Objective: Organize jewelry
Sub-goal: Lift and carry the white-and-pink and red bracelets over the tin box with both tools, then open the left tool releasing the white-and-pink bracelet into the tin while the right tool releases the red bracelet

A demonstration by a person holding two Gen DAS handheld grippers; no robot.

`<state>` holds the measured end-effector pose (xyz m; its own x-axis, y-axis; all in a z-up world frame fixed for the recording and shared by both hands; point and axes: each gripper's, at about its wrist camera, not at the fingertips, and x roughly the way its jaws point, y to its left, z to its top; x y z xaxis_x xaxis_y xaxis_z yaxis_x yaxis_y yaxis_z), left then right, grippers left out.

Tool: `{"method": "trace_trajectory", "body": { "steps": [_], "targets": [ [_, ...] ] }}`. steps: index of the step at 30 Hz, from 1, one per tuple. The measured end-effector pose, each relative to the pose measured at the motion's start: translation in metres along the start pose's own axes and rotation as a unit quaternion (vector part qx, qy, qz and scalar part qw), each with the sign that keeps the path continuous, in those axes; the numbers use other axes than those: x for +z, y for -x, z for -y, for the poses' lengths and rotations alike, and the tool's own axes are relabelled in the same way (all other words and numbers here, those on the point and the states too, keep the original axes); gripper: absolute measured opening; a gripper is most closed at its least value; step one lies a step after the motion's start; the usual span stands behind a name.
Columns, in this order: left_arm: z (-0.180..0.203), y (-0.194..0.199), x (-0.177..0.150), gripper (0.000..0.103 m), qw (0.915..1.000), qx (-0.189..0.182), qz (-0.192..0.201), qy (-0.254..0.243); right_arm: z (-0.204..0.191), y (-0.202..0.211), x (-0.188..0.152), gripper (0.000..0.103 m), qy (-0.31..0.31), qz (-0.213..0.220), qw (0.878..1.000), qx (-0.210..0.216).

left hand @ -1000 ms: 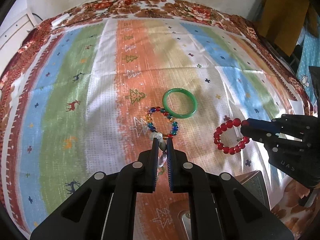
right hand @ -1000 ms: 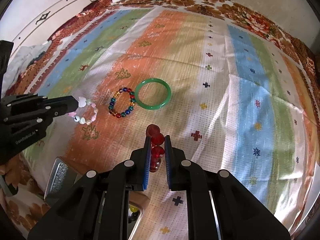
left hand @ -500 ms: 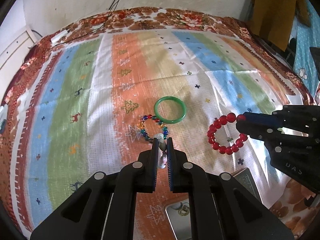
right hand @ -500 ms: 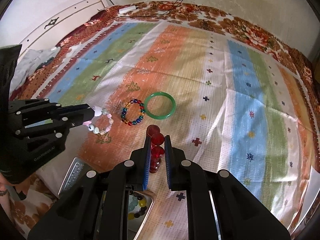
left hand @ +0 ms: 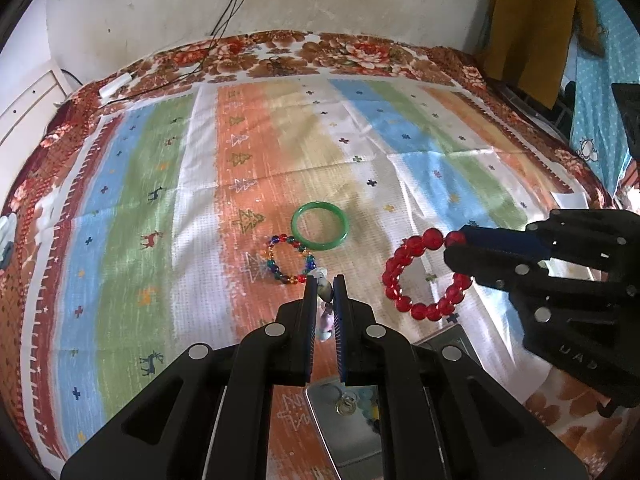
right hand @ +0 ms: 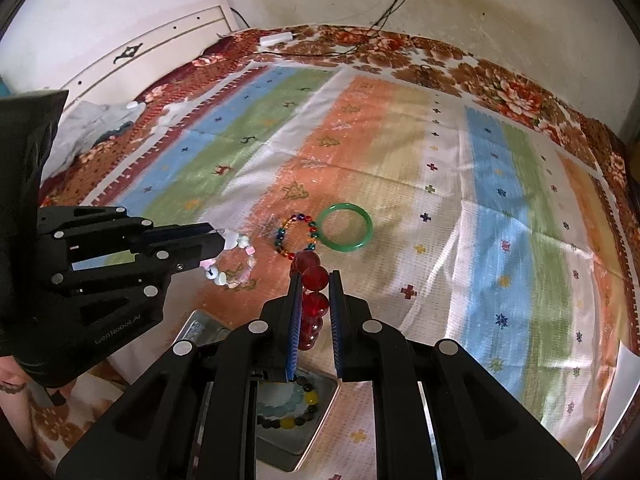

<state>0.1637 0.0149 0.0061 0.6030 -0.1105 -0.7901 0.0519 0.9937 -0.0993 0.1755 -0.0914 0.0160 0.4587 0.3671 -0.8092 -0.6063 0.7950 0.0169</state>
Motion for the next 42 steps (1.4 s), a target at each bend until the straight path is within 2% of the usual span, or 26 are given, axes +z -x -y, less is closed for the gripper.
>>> {"method": "trace_trajectory", "body": {
  "steps": [30,42],
  "targets": [
    [0.018,0.044,-0.04,0.008,0.9993,-0.027,0.026,-0.002,-0.015,0.039,-0.038,0.014,0.0,0.024,0.999,0.022],
    [0.021,0.045,-0.061,0.008,0.9995,-0.029,0.013,0.0,-0.025,0.043,-0.065,0.014,0.011,0.011,1.0,0.028]
  ]
}}
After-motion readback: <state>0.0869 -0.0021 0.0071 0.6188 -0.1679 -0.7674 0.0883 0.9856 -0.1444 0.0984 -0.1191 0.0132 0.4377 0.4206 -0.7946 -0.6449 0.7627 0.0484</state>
